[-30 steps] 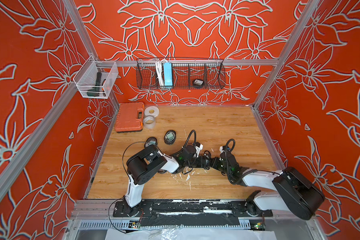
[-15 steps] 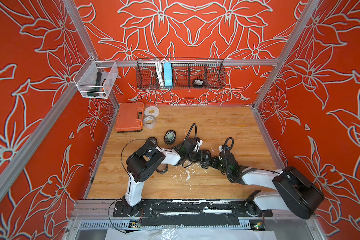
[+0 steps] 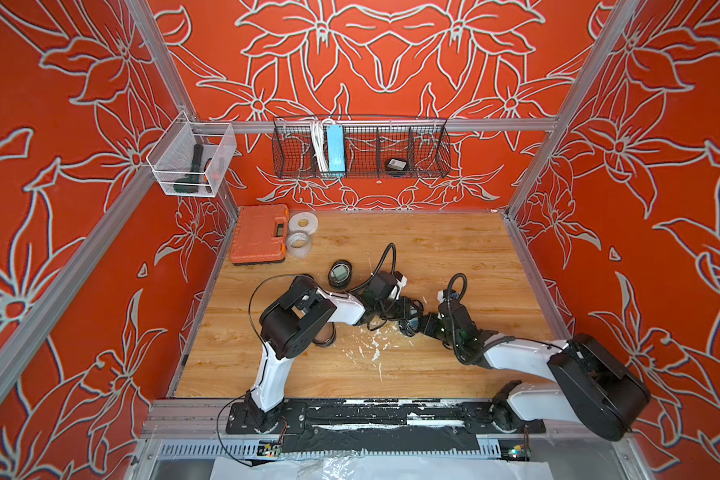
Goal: Pack away charging kits
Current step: Pick up the storage bag at the center of the board.
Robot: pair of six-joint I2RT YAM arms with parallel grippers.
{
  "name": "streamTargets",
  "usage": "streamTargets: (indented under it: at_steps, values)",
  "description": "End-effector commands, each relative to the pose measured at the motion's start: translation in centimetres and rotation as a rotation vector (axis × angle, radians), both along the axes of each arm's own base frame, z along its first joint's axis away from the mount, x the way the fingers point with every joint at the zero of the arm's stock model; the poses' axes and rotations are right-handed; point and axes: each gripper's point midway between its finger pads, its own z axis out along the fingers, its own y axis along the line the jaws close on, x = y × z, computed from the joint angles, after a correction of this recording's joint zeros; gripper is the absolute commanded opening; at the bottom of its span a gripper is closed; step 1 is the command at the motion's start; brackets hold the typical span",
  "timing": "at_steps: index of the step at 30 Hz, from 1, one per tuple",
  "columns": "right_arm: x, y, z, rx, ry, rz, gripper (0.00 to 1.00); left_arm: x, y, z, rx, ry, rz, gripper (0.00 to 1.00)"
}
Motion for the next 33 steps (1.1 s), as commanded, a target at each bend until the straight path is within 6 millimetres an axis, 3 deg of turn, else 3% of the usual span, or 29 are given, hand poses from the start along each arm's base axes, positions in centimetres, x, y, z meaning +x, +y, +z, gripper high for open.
streamTargets:
  at_steps: [1,6,8,13,16,18,22,24,26,28,30,33]
  values:
    - [-3.8,-2.8,-4.4,-0.149,0.186,0.012,0.0,-4.0,4.8,-8.8,0.265,0.2,0.022,0.31]
    - [-3.1,-1.6,-2.8,-0.127,0.17,0.055,0.0,-3.7,4.6,-7.6,0.239,0.177,0.024,0.04]
    - [-2.8,-1.4,-1.8,-0.127,0.158,0.064,0.0,-3.4,4.4,-6.6,0.224,0.155,0.024,0.0]
    - [-1.8,-0.8,2.9,-0.093,0.057,0.083,0.27,-2.4,4.0,-3.1,0.169,0.084,0.032,0.0]
    - [-1.2,-1.2,6.8,-0.085,-0.031,0.072,0.46,-1.6,4.1,0.2,0.108,0.029,0.043,0.0]
    - [-1.0,-1.4,9.5,-0.064,-0.099,0.059,0.64,-0.8,4.5,3.3,0.052,-0.028,0.069,0.0]
    - [-0.4,-2.1,13.3,-0.021,-0.184,-0.004,0.77,0.4,6.0,10.8,-0.076,-0.197,0.147,0.0]
    - [0.1,-1.2,15.4,0.03,-0.269,0.029,0.98,0.7,7.4,15.2,-0.135,-0.312,0.214,0.0]
    - [0.2,-0.8,17.1,0.035,-0.288,0.054,0.98,0.5,9.0,19.2,-0.2,-0.42,0.281,0.0]
    - [-0.2,0.3,18.8,0.04,-0.284,0.127,0.92,0.2,11.2,22.6,-0.259,-0.506,0.373,0.0]
    - [-1.3,3.2,21.9,0.142,-0.411,0.257,0.87,-0.8,13.5,26.2,-0.342,-0.604,0.452,0.0]
    - [-4.0,4.9,25.2,0.113,-0.627,0.346,0.81,-3.1,15.9,31.1,-0.47,-0.766,0.483,0.0]
